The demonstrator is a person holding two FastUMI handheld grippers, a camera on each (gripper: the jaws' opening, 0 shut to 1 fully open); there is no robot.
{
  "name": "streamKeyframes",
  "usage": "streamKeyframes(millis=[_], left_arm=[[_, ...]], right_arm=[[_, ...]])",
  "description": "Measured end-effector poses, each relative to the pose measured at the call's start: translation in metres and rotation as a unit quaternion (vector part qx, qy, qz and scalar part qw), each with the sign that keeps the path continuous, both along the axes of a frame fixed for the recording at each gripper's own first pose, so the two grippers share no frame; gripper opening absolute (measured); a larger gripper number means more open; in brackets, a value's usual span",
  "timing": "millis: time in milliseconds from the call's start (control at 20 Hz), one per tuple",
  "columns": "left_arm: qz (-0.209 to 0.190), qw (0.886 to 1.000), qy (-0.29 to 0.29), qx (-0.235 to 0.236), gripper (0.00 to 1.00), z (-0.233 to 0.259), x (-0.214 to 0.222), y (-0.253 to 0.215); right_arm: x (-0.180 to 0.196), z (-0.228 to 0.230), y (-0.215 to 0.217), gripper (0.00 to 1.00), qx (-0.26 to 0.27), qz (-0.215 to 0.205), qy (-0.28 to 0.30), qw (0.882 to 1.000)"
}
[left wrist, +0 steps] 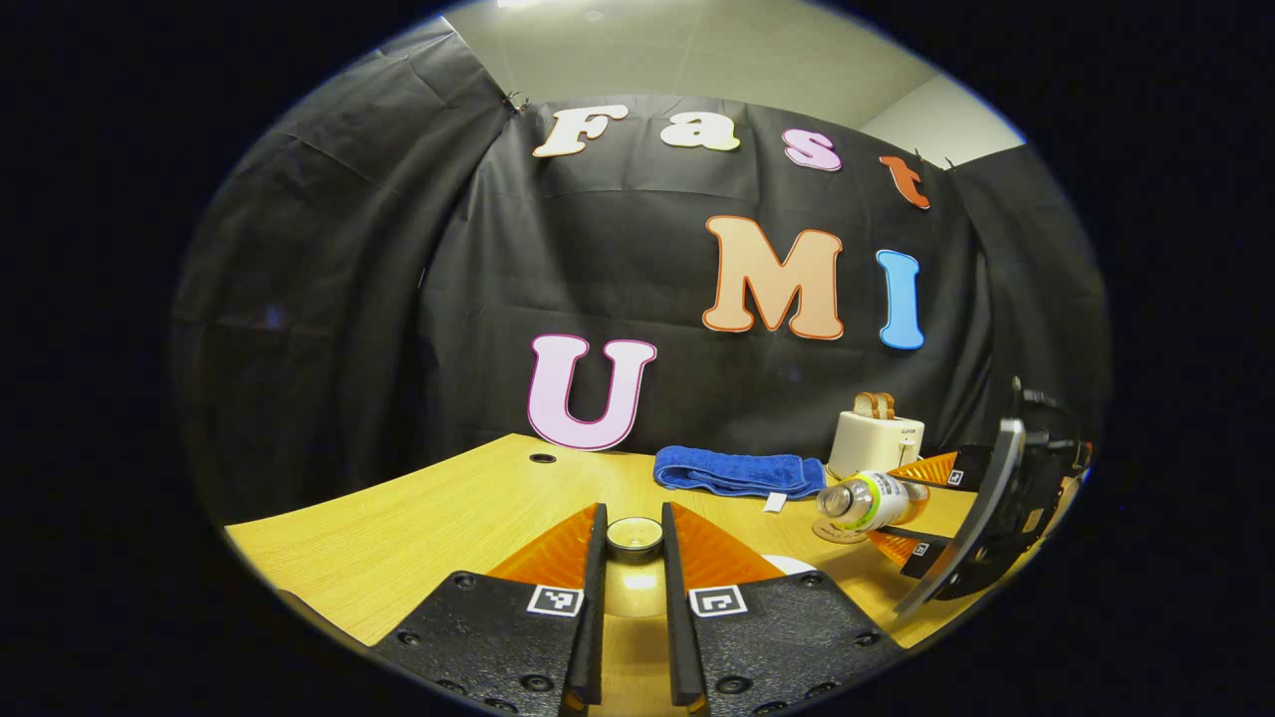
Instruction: Open the teacup lid with one hand, grasp the water bottle and pour water into the teacup with the other hand; after pouring, place the water bottle on the coaster and then close the teacup lid.
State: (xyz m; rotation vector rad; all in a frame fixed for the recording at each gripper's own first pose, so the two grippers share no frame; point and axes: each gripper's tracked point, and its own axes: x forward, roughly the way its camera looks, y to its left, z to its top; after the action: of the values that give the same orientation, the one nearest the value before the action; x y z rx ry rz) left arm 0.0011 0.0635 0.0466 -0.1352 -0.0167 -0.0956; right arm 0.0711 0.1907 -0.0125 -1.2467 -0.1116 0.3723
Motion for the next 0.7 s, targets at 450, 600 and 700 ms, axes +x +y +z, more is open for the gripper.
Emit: streamKeyframes(millis=[450,600,700], left_arm=[[-0.005,1.000,0.000,-0.001,0.24,0.000,0.000,-0.003],[-0.004,1.000,-0.001,0.000,0.24,0.000,-0.001,-0.002],[-0.004,1.000,0.000,0.000,0.24,0.000,-0.001,-0.002]], right_arm=[[0.034,-0.002,-0.017,0.70,0.181,-0.058,0.092,0.977],[0.047,0.000,-0.018,0.70,0.247,-0.068,0.128,0.958],[0.050,-0.004,-0.020,0.72,0.281,-0.078,0.146,0.945]])
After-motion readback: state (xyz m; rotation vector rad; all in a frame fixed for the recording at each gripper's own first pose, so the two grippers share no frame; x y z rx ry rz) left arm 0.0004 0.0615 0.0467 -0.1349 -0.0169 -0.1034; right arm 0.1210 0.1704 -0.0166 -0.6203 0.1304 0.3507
